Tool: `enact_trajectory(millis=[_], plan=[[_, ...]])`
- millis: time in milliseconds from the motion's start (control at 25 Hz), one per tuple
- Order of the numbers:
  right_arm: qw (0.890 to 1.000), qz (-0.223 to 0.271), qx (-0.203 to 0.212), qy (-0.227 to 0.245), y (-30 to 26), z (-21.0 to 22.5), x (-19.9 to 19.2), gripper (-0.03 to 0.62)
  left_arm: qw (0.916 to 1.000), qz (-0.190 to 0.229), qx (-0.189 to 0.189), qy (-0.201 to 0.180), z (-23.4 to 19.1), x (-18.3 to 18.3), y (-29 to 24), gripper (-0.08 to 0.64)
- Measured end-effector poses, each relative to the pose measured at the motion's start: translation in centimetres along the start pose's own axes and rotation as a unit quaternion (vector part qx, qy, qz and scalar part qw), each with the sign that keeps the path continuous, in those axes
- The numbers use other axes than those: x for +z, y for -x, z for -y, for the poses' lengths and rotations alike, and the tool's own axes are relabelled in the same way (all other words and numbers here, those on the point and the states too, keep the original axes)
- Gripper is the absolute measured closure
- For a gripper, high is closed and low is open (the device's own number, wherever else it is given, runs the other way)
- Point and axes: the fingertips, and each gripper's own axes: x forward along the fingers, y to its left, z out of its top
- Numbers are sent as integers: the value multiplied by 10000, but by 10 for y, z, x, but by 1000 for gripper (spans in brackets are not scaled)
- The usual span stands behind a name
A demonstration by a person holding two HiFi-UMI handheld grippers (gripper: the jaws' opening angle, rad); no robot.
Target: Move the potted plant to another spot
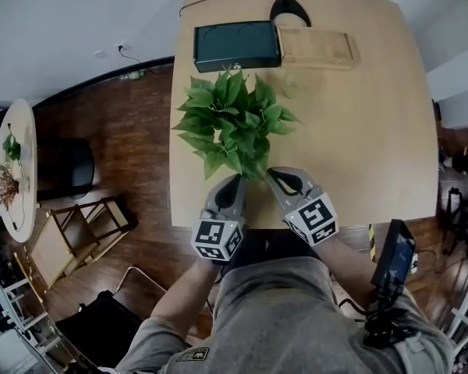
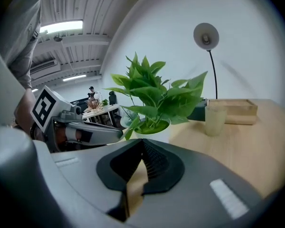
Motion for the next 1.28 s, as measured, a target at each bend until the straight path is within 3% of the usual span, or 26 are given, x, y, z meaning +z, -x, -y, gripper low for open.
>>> enact_trajectory(millis=[680,1280], plan=[[9988,-423,122,-198,-32,10,-49,586,9989,-262,301,251,-29,-42,-20,560],[9982,-551,97,218,-62,46,-43,586,9955,-356,788,-390,-74,-34,-36,560]])
